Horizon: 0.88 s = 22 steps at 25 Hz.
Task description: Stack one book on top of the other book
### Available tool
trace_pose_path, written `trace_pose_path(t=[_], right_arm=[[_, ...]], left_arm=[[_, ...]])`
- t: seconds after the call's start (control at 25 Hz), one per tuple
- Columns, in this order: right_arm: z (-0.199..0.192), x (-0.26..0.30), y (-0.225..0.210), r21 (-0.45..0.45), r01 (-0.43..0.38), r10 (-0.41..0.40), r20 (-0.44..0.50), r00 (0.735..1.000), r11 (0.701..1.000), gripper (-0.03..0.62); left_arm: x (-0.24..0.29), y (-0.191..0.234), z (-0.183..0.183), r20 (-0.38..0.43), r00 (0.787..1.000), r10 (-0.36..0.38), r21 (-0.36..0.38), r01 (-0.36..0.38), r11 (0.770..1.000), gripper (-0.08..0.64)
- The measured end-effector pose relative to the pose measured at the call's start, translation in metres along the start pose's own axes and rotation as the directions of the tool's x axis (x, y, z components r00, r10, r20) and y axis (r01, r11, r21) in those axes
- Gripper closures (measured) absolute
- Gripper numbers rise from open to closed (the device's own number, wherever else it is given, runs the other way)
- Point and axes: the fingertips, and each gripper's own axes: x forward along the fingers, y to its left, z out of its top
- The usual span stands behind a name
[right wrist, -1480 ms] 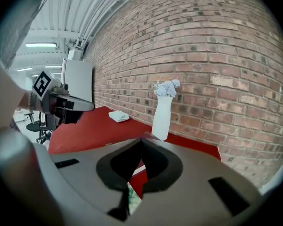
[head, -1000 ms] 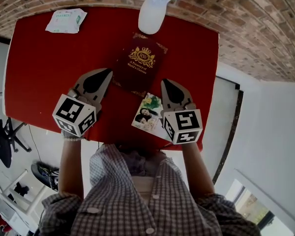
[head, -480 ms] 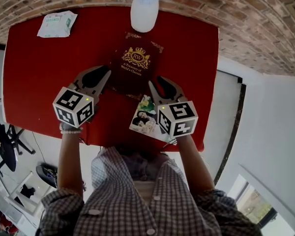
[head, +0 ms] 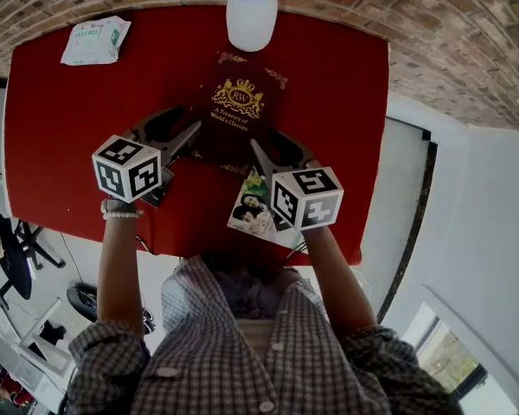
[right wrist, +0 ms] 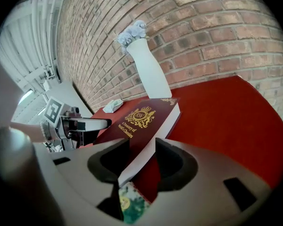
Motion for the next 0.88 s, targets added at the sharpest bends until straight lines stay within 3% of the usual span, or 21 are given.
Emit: trace_pose_path(t=[0.16, 0.48, 0.88], right_arm=[[-0.001, 0.002, -0.001, 0.038, -0.020, 0.019, 0.006, 1.000, 0.999, 0.417], [0.000, 0.001, 0.003, 0.090, -0.053, 0.050, 0.036, 0.998, 0.995, 0.460], [0.022, -0.013, 0.012, 0.068, -0.059, 0.050, 0.124, 0.991, 0.996, 0.479]], left_arm=[[0.008, 0.003, -0.011, -0.049, 0.999, -0.007, -0.006, 0.006, 1.000, 0.356], [0.007, 0.005, -0.010, -0.035, 0.999, 0.003, -0.006, -0.003, 1.000, 0.373], [-0.012, -0.002, 0.011, 0.070, 0.998, 0.003, -0.025, -0.001, 1.000, 0.411]])
